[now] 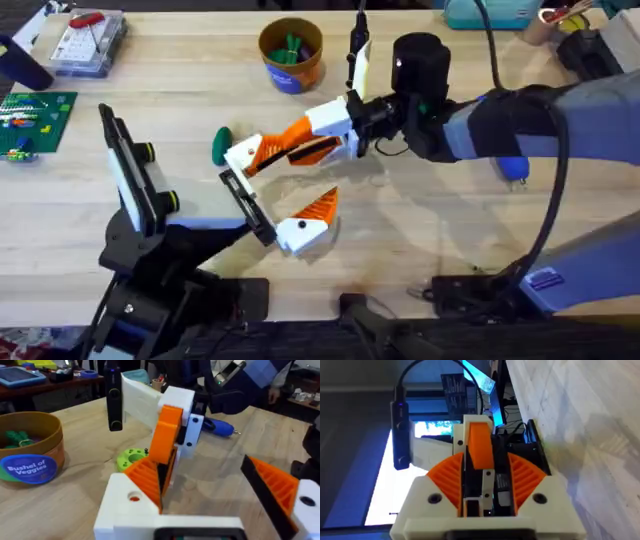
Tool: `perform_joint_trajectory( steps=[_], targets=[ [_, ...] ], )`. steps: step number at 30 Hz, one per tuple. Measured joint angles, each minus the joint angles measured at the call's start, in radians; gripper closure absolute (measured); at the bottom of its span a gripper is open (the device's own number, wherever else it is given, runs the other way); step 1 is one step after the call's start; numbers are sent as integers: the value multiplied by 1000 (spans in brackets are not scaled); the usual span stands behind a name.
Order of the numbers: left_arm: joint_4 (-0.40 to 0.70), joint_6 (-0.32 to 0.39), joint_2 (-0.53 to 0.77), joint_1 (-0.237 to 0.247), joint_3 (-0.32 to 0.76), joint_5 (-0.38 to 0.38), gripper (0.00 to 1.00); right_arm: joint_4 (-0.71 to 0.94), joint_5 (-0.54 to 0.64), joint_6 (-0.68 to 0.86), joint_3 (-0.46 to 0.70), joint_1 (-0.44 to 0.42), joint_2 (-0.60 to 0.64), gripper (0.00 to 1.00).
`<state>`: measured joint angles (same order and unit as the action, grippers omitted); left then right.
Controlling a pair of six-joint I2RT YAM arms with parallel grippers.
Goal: Pick up the gripper from the table and insert it into the empty holder that is missing its gripper. Then pick up a screw, insert it into the mounting hole, and use the screwdriver to tighten it. Finally, clean up the table by picking up the vegetable and placing it into the bucket.
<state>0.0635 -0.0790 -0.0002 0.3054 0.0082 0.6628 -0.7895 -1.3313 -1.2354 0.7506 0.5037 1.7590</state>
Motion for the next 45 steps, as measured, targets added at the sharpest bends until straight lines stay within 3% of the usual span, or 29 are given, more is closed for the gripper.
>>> perform_joint_trajectory(
  steps=[12,22,45],
  targets=[
    [0,0,0,0,0,0,8,-1,32,0,0,0,0,608],
    [1,-12,0,0,0,-1,8,-32,34,-18,0,0,-1,988],
    [1,-26,0,-2,0,-17,8,-35,66,-26,0,16,-1,993]
  ],
)
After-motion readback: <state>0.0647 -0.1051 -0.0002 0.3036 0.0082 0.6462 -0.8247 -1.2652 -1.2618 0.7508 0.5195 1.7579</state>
